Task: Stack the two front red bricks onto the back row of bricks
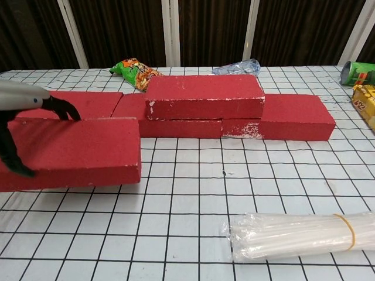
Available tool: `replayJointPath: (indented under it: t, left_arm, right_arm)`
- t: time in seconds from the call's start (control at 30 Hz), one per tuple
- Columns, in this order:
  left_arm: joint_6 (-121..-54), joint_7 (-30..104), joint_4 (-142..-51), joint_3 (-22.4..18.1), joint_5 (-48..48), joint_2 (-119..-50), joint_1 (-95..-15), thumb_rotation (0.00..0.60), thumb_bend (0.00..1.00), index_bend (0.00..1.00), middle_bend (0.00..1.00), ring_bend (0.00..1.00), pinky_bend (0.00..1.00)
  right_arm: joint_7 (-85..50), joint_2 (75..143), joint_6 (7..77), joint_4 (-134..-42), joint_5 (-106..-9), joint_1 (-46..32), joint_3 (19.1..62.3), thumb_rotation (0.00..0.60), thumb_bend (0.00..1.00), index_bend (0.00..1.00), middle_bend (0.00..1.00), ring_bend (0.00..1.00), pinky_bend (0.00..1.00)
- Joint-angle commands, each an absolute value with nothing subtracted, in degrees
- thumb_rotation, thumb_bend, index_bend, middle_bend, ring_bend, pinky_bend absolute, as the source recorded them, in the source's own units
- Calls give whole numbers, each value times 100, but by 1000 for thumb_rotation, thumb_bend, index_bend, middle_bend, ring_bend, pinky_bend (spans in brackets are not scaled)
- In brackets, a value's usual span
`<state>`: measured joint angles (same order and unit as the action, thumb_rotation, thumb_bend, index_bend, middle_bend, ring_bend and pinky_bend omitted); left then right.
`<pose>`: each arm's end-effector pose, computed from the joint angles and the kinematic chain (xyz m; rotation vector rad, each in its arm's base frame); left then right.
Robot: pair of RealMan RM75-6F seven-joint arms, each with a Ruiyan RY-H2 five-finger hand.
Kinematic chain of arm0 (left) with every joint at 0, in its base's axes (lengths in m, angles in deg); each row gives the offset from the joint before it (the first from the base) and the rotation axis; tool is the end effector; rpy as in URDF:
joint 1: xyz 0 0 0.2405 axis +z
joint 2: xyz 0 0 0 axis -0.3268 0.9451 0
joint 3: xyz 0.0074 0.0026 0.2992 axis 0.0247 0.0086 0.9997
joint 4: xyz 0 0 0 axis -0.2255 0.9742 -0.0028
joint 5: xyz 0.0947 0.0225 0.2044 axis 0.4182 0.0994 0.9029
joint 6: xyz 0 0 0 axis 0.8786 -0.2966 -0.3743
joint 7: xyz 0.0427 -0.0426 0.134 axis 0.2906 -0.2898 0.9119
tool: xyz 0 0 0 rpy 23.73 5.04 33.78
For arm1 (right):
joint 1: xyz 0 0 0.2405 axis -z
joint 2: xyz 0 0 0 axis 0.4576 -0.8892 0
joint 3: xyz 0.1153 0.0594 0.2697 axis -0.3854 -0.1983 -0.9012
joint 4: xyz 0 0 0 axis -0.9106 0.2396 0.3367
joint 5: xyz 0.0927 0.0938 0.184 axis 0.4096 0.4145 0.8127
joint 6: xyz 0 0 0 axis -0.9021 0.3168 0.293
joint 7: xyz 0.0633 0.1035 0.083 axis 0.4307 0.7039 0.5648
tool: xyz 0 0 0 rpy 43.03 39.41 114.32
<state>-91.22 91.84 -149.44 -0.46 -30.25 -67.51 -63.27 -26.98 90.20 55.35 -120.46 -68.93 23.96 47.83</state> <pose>-0.1635 0.3020 0.0711 -1.8729 -0.9477 -0.4330 -0.3348 -0.1712 0.1266 1.2785 -1.2196 0.7937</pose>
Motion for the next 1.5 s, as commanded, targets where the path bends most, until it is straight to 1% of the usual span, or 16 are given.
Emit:
replayJointPath:
  t: [0.03, 0.2, 0.3, 0.4, 0.63, 0.8, 0.97, 1.13, 1.5]
  left_arm:
    - [-8144, 8754, -14835, -243, -3023, -5733, -6678, 600, 25, 275, 239, 0, 0]
    - [-7289, 8165, -14424, -286, -2587, -5114, -6773, 600, 25, 275, 235, 0, 0]
    - [-6781, 7761, -14074, -300, -2315, -4916, -6816, 600, 25, 277, 234, 0, 0]
    - [-6342, 7336, -13630, -349, -2048, -4883, -6879, 600, 25, 279, 232, 0, 0]
    - [-5610, 6510, -12733, -512, -1626, -5038, -7128, 600, 25, 279, 228, 0, 0]
    - [-5225, 6056, -12172, -517, -1327, -5214, -7241, 600, 25, 276, 226, 0, 0]
    - [-4971, 5700, -11741, -482, -930, -5411, -7300, 600, 25, 274, 222, 0, 0]
    - [-4740, 5258, -11060, -433, -640, -5804, -7381, 600, 25, 274, 218, 0, 0]
    - [-4539, 4585, -10195, -418, -17, -6318, -7513, 600, 25, 274, 217, 0, 0]
  right_arm:
    - [-2860, 9101, 5484, -12013, -6715, 2339, 4726, 600, 132, 0, 0, 0, 0]
    - [-3142, 9267, 5637, -11929, -6482, 2327, 4615, 600, 132, 0, 0, 0, 0]
    - [-3317, 9346, 5685, -11918, -6306, 2310, 4557, 600, 132, 0, 0, 0, 0]
    - [-3538, 9434, 5742, -11902, -6165, 2287, 4520, 600, 133, 0, 0, 0, 0]
    - [-3900, 9582, 5967, -11877, -5957, 2285, 4437, 600, 132, 0, 0, 0, 0]
    - [-3913, 9611, 6086, -11790, -5899, 2293, 4354, 600, 132, 0, 0, 0, 0]
    - [-3908, 9642, 6165, -11557, -6085, 2279, 4371, 600, 133, 0, 0, 0, 0]
    - [-4008, 9772, 6192, -11355, -6072, 2251, 4353, 600, 132, 0, 0, 0, 0]
    - [-4081, 9828, 6296, -11317, -5949, 2266, 4257, 600, 132, 0, 0, 0, 0]
